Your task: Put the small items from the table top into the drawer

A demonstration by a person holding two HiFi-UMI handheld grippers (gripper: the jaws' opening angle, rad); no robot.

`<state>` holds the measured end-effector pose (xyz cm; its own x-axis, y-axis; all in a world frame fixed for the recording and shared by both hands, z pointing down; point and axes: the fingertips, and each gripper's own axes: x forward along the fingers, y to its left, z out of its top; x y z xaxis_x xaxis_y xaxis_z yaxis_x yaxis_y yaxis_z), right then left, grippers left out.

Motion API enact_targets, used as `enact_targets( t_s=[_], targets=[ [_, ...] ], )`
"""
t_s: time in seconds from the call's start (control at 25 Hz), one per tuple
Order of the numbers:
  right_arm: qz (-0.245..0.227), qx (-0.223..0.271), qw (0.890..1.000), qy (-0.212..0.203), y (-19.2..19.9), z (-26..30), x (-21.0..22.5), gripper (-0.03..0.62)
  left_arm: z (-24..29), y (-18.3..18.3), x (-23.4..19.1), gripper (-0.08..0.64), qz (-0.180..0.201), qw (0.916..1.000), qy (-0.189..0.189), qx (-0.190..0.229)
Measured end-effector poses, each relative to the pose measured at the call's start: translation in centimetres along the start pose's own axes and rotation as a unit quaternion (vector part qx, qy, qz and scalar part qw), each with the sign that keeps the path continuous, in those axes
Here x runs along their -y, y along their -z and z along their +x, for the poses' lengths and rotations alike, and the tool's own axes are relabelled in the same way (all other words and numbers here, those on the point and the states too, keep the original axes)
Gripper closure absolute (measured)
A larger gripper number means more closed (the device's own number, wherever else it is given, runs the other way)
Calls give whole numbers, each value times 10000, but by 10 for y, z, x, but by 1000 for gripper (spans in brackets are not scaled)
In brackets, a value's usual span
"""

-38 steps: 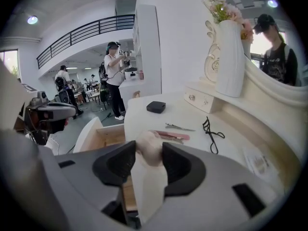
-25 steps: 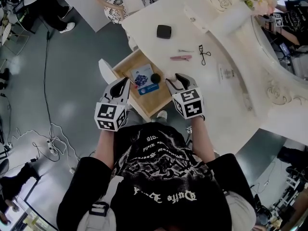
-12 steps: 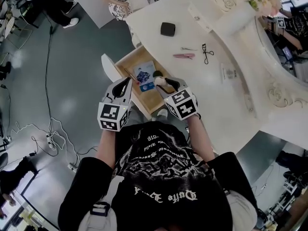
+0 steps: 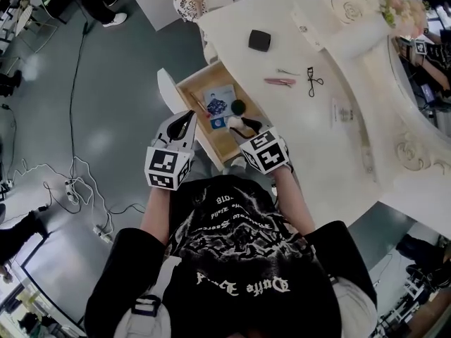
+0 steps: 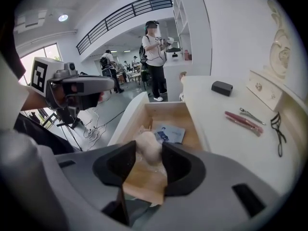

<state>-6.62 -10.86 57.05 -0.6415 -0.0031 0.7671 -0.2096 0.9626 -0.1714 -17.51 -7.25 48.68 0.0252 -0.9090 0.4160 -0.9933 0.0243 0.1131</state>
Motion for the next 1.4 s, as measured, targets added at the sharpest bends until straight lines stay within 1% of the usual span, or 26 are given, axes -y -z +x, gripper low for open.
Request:
enact_targets(
  t_s=[0.2, 0.6, 0.88, 1.04, 1.24, 1.4],
  targets=[
    [-72, -183, 9997, -170, 10, 11, -8, 414, -9, -2, -6, 543, -60, 9998, -191, 89],
    [-284, -540, 9971, -450, 26, 34, -20, 414, -23, 6, -19, 543, -226, 9986, -487, 41],
    [-376, -794, 9947, -532, 38, 48, -27, 413, -35, 9, -32, 543, -294, 9974, -664, 2],
    [-358, -922, 9936, -537, 43, 56, -27, 410, -38, 10, -36, 543, -288, 9973, -673, -29],
    [-469, -1176, 9901, -613, 51, 66, -29, 410, -40, 11, -40, 543, -217, 9976, -648, -97],
    [-410, -1293, 9894, -518, 56, 72, -24, 408, -40, 10, -43, 543, -241, 9975, -654, -80]
  ],
)
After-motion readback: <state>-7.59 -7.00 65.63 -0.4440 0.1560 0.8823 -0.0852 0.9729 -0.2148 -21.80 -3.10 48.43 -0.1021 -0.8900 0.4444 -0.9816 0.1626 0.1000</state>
